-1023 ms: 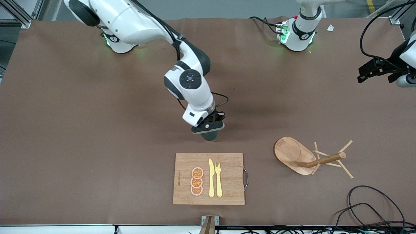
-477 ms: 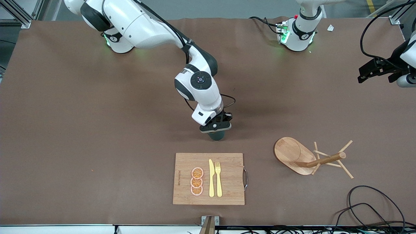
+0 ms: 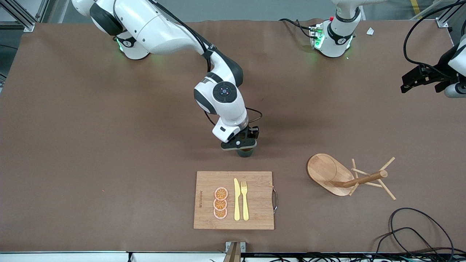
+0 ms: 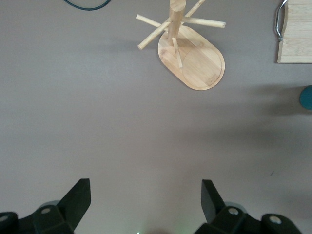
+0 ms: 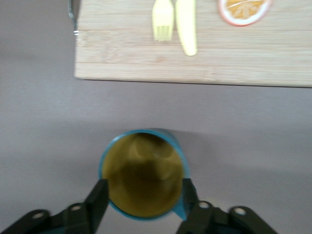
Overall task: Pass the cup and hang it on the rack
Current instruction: 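Carry the mug toward the table middle with the right gripper, then set the mug down while the left gripper reaches toward it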
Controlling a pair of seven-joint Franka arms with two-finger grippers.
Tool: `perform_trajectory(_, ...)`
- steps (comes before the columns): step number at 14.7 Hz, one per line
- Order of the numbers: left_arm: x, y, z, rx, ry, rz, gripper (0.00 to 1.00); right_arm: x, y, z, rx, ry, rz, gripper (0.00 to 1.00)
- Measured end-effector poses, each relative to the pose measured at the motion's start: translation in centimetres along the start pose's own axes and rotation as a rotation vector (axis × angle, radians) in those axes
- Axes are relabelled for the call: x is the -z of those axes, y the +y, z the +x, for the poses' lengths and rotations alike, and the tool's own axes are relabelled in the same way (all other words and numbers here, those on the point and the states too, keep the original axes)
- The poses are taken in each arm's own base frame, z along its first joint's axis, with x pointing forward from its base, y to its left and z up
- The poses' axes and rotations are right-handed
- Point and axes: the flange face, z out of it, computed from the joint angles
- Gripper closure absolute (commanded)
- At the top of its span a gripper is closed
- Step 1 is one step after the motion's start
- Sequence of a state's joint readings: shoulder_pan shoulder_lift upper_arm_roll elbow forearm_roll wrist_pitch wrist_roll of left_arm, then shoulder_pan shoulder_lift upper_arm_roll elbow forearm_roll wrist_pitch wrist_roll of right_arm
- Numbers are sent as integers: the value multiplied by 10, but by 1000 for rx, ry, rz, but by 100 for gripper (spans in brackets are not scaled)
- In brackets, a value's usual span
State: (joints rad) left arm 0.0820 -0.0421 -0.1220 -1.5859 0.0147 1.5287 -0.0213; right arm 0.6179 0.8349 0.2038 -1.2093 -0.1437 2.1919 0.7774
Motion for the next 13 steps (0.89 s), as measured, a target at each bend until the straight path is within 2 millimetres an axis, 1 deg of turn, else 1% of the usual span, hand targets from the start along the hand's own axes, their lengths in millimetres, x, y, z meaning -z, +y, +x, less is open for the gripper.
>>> perform_trajectory(2, 11, 8, 0, 0, 23, -1, 0, 34, 11, 20, -29, -8, -27, 0)
perform_trajectory(4, 17, 28, -1, 32, 37, -2, 0, 74, 34, 47, -40, 8, -33, 0)
perform_trajectory(5, 18, 44, -3, 47, 37, -2, 0, 92, 48, 61, -39, 22, -31, 0)
perform_trajectory(7, 14, 88, -7, 88, 30, -2, 0, 127, 85, 89, -47, 62, -24, 0)
perform_trajectory(8, 10, 112, -9, 116, 22, 0, 0, 144, 110, 104, -38, 80, -26, 0)
perform_trajectory(9, 3, 134, -12, 141, 11, 4, 0, 162, 142, 119, -23, 87, -38, 0)
perform_trajectory(11, -11, 171, -18, 186, -6, 29, 0, 197, 214, 144, -12, 87, -70, 0)
perform_trajectory(12, -20, 190, -20, 215, -4, 46, 0, 214, 248, 153, -30, 89, -82, 0)
perform_trajectory(13, -30, 213, -22, 252, 7, 63, 0, 232, 278, 158, -56, 93, -93, 0)
